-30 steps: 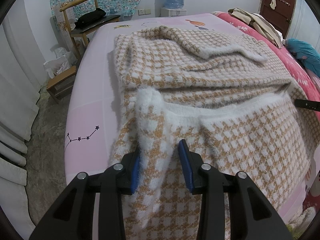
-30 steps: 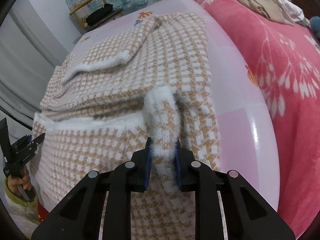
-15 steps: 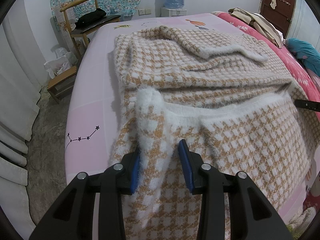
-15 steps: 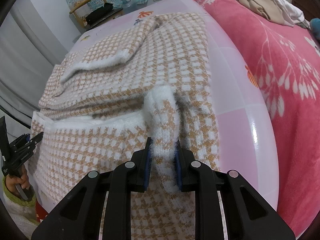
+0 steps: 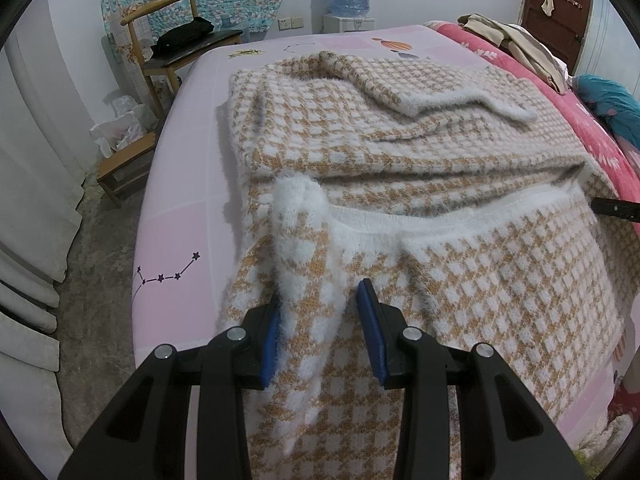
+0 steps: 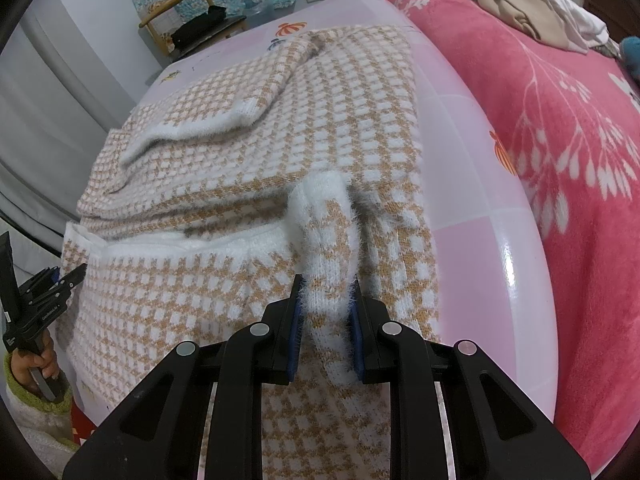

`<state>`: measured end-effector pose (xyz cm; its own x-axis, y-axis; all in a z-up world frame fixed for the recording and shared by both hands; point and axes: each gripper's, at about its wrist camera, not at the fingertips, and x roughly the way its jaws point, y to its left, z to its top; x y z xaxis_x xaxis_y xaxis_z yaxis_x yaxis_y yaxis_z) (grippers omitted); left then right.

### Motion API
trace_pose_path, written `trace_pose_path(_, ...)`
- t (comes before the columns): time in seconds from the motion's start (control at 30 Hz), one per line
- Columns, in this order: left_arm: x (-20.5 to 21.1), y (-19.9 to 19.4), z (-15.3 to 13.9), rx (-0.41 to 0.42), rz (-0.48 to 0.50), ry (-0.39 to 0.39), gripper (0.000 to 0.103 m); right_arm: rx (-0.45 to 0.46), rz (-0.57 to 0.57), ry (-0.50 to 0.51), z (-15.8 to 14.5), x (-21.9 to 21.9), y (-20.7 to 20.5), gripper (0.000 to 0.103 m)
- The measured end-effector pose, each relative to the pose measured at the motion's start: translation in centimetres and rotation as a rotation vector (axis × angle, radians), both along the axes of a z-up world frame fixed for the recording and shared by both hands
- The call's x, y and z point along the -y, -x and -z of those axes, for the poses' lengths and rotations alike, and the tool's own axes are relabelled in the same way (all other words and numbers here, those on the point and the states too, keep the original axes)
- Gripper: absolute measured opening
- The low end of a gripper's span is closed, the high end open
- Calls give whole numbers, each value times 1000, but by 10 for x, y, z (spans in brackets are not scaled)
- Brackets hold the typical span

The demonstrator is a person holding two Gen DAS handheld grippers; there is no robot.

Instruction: Fold large clothes

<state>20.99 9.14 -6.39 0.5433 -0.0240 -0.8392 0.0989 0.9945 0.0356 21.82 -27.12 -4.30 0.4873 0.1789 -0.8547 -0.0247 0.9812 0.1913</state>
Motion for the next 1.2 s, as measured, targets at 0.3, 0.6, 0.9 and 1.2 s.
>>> trace_pose_path(0.3, 2, 1, 0, 1, -2, -3, 35, 0, 0, 0, 0, 0, 0, 20)
trace_pose_path(0.6, 2, 1, 0, 1, -2, -8, 35, 0, -1, 4, 0, 0, 0, 20)
trace_pose_path(0.9, 2, 2, 0, 2, -3, -12, 35, -1, -1, 5, 1, 0, 0, 20)
trace_pose_path(1.2, 1, 2, 0, 2, -4, -13, 35, -1, 0, 5, 1, 0, 0, 20)
